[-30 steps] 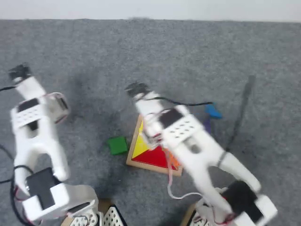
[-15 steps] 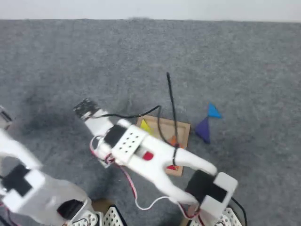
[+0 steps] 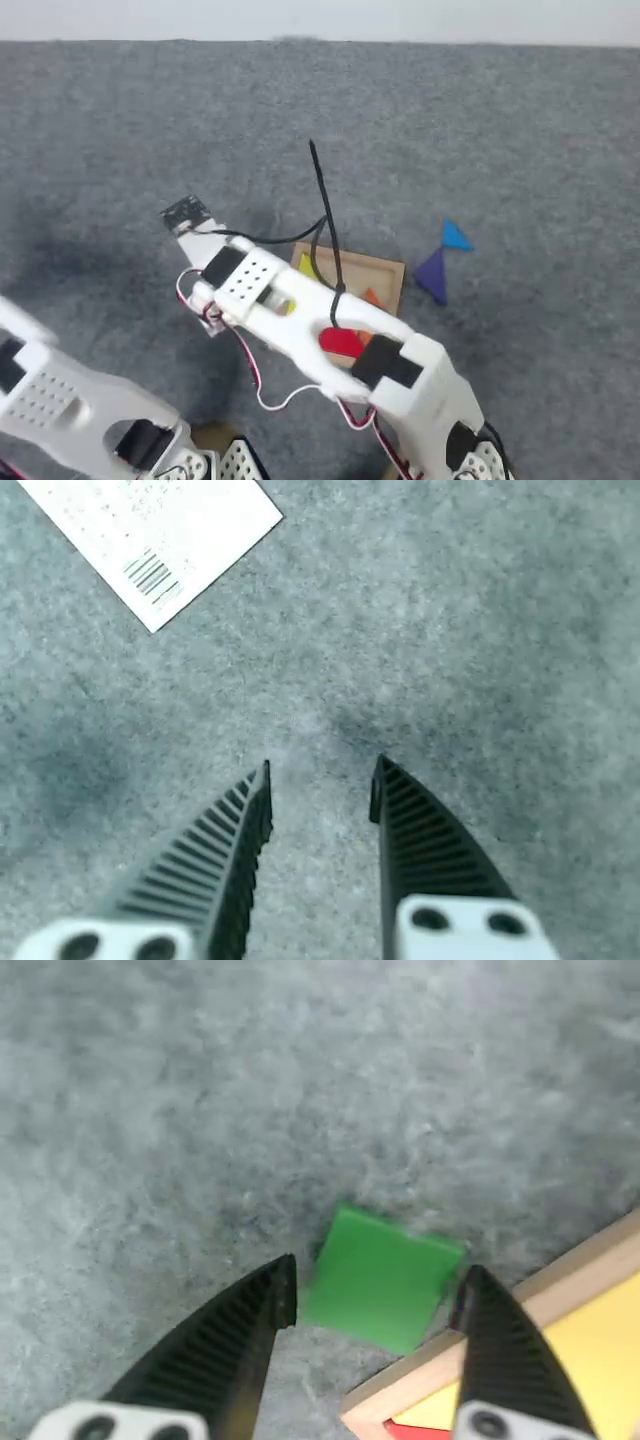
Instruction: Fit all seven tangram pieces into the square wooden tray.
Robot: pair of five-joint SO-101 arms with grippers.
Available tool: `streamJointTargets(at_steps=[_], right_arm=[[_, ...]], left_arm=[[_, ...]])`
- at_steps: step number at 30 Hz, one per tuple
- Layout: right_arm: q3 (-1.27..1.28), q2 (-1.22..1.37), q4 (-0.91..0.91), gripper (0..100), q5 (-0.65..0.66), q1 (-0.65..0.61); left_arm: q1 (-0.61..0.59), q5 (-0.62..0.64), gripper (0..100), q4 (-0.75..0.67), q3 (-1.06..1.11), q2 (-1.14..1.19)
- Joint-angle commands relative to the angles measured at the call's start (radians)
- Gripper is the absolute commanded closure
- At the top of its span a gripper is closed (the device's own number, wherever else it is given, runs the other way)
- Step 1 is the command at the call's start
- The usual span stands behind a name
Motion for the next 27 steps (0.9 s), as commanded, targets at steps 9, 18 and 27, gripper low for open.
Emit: streamJointTargets(at_steps=[9,18,27], right_arm=[[-0.058,0.05,0.004,70.2,-0.012,0.013],[-0.061,0.101,0.013,75.2,-0.014,-0.01],[-0.06,0.097,0.016,92.6,-0.006,-0.005]], left_arm=[[0.003,-0.011,85,0.011,-0.047,-0.008],[0.003,-0.011,85,0.011,-0.05,-0.008],[0.003,-0.011,85,0.009,-0.05,-0.008]])
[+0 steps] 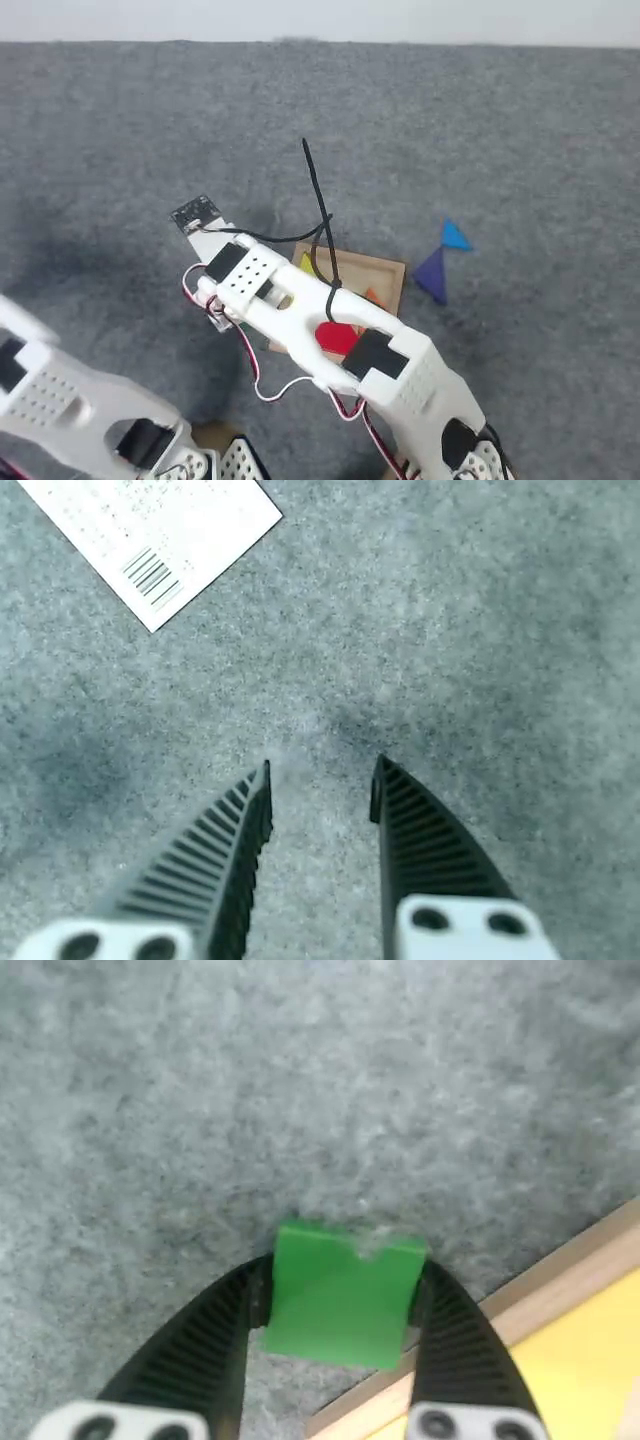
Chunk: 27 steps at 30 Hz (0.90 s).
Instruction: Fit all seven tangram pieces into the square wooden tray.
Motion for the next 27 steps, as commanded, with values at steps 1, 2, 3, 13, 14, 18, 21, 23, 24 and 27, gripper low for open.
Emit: streamJointTargets(at_steps=[1,2,3,13,14,18,21,23,24,27], right_arm=[[-0.028,-0.002,0.022,92.6,0.003,-0.008],[-0.034,-0.005,0.031,92.6,0.018,0.001],[-0.048,-0.012,0.05,92.6,0.034,0.012],[-0.089,-0.341,0.222,96.3,0.222,0.157],[-0.089,-0.384,0.237,96.6,0.238,0.18],[-0.021,-0.553,0.255,96.7,0.299,0.265],[0.133,-0.682,0.225,96.7,0.324,0.332],[0.292,-0.765,0.142,96.6,0.33,0.38],[0.376,-0.797,0.09,96.6,0.33,0.398],[0.58,-0.854,-0.03,96.6,0.327,0.446]], left_arm=[[0.006,-0.005,85,0.011,-0.05,-0.008],[0.014,-0.005,85,0.012,-0.05,-0.008],[0.021,-0.005,85,0.015,-0.05,-0.008],[0.199,-0.006,85,0.175,-0.061,-0.032],[0.227,-0.006,85,0.196,-0.061,-0.043],[0.345,-0.003,85,0.27,-0.061,-0.097],[0.437,-0.002,85,0.295,-0.024,-0.129],[0.5,-0.002,85,0.285,0.036,-0.143],[0.529,-0.002,85,0.265,0.074,-0.152],[0.592,0.026,85,0.17,0.217,-0.176]])
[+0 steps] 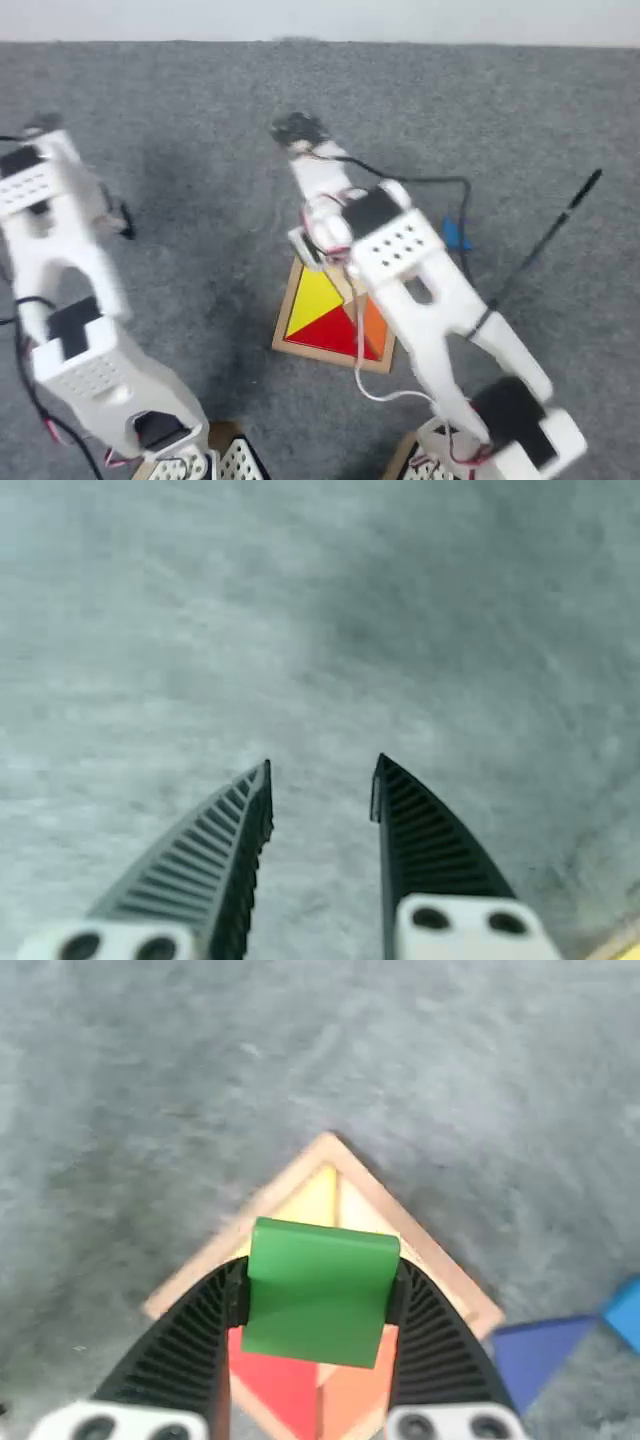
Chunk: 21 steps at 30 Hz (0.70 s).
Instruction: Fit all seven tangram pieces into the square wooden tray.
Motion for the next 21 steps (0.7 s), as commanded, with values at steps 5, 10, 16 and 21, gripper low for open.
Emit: streamJointTargets(at_steps=[5,10,16,21], right_arm=[[0.249,-0.035,-0.173,93.2,-0.072,0.124],[0.241,0.081,-0.237,92.9,-0.135,0.124],[0.196,0.203,-0.254,92.9,-0.046,0.038],[0.187,0.255,-0.252,91.0,0.017,0.035]], left_arm=[[0.123,0.063,85,-0.282,0.366,-0.157],[0.129,0.063,85,-0.373,0.498,-0.244],[0.14,0.063,85,-0.397,0.55,-0.301],[0.14,0.063,85,-0.397,0.552,-0.299]])
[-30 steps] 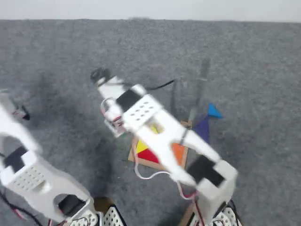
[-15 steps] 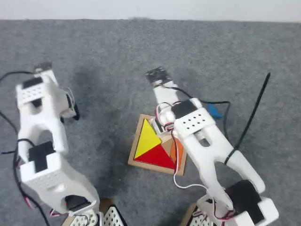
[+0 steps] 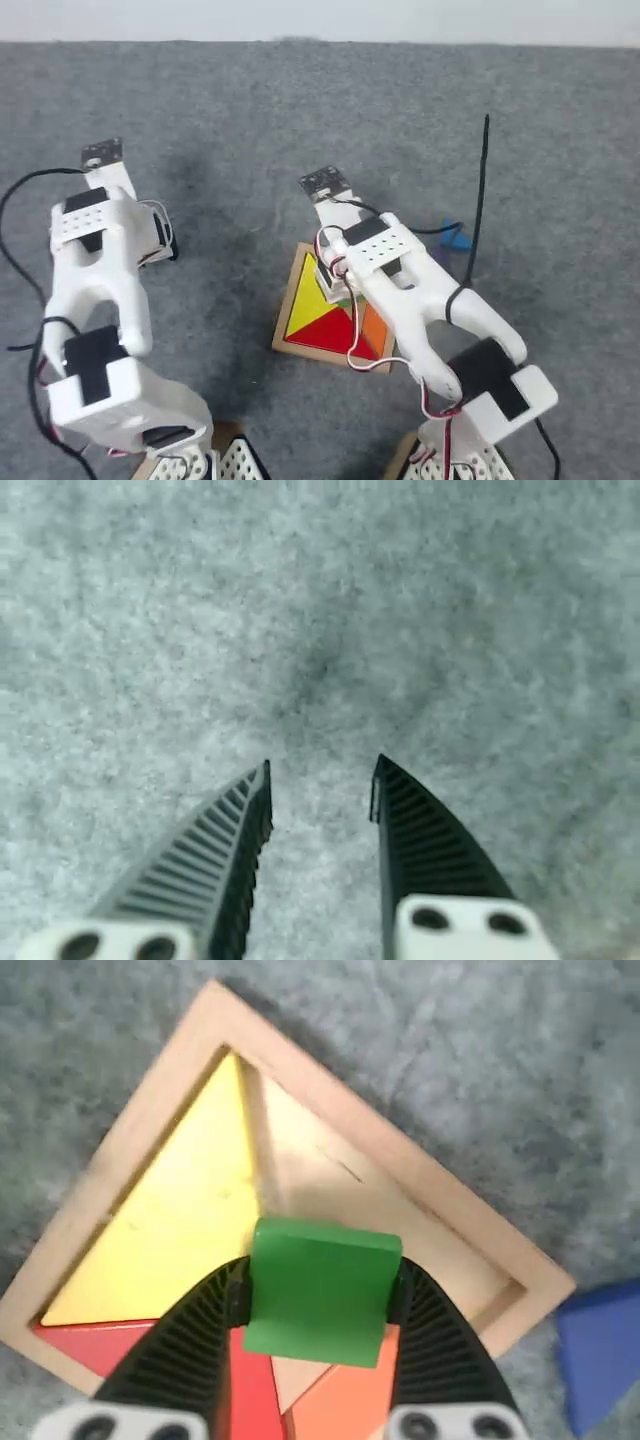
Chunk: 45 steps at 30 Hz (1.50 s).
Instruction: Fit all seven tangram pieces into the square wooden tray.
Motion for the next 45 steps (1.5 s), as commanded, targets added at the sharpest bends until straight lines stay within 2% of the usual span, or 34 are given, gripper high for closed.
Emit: streamJointTargets(at_steps=[1,5,17,24,30,35,42,45], right_arm=[[-0.046,0.004,-0.015,88.7,0.04,-0.008],[-0.057,0.004,-0.016,80.4,0.044,-0.01],[-0.095,0.012,-0.031,79.0,0.092,-0.013],[-0.095,0.013,-0.062,73.4,0.12,-0.015],[-0.094,0.015,-0.082,73.4,0.112,-0.058],[-0.098,-0.015,-0.074,73.4,0.114,-0.035],[-0.009,-0.269,-0.085,73.8,0.112,0.041],[0.092,-0.386,-0.104,81.8,0.115,0.061]], left_arm=[[0.008,0.011,85,-0.014,-0.007,-0.058],[0.008,0.011,85,-0.014,-0.008,-0.058],[0.008,0.011,85,-0.014,-0.01,-0.057],[0.009,0.011,85,-0.034,-0.005,-0.057],[0.009,0.011,85,-0.034,-0.005,-0.057],[0.009,0.011,85,-0.032,-0.005,-0.057],[0.011,0.011,85,-0.034,-0.005,-0.057],[0.011,0.011,85,-0.034,-0.005,-0.057]])
